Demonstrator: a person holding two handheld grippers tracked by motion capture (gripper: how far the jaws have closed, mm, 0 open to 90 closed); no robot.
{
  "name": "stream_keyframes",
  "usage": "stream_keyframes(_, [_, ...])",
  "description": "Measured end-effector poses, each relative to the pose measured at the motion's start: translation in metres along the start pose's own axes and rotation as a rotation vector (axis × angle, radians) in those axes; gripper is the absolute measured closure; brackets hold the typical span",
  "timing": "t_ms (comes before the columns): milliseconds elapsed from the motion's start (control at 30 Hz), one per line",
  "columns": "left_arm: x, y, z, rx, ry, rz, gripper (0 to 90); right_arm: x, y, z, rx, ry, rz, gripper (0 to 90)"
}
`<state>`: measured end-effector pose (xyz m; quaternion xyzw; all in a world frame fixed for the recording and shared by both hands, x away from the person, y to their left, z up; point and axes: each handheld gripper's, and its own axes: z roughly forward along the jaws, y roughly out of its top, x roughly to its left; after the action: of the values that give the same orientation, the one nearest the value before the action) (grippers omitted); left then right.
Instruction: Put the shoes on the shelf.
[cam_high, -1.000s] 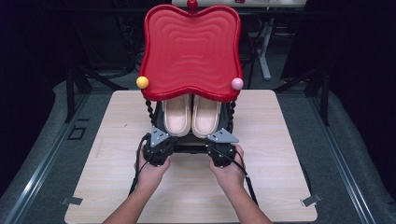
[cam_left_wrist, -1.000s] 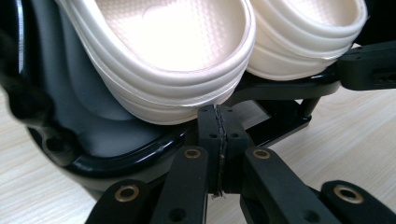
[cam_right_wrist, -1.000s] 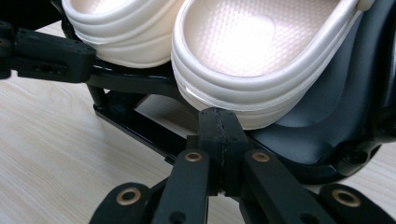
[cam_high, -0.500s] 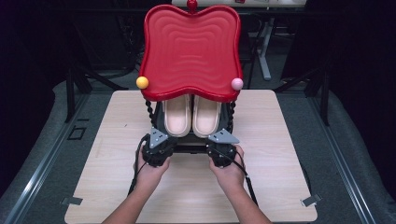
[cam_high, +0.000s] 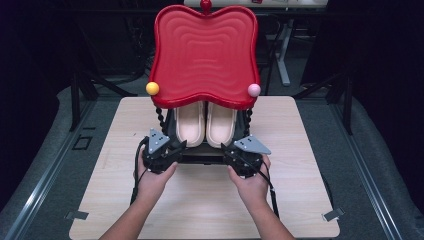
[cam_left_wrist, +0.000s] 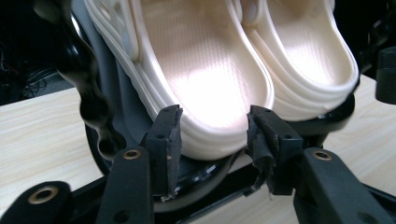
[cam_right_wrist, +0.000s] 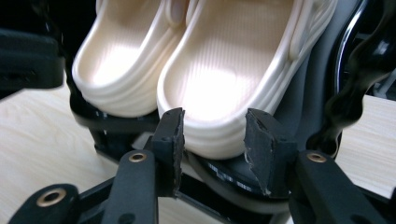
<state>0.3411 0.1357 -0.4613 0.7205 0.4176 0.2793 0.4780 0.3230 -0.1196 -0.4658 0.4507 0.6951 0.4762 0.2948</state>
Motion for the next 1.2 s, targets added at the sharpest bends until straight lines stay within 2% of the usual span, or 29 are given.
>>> stream_keyframes(167, [0.005, 0.003, 0.012, 0.014, 0.018, -0.043, 50.3, -0.002, 0.006, 0.007, -0.013, -0.023, 0.025, 53.1])
stream_keyframes(300, [0.009, 0.002, 0.021, 0.019, 0.014, -0.09, 49.8, -0.006, 0.006, 0.015, -0.001, -0.03, 0.078, 53.0])
stream_keyframes(500, [0.01, 0.0, 0.028, 0.028, 0.03, -0.105, 50.6, -0.012, 0.005, 0.022, 0.008, -0.024, 0.12, 52.6])
stream_keyframes(567, [0.011, 0.0, 0.031, 0.023, 0.029, -0.098, 51.2, -0.013, 0.004, 0.025, 0.002, -0.023, 0.131, 53.1])
stream_keyframes(633, [0.011, -0.001, 0.034, 0.021, 0.033, -0.073, 51.4, -0.013, 0.003, 0.027, 0.004, -0.025, 0.138, 53.2])
stream_keyframes(1200, [0.014, 0.001, 0.038, 0.024, 0.028, -0.057, 53.7, -0.013, 0.005, 0.037, 0.001, -0.055, 0.096, 53.9])
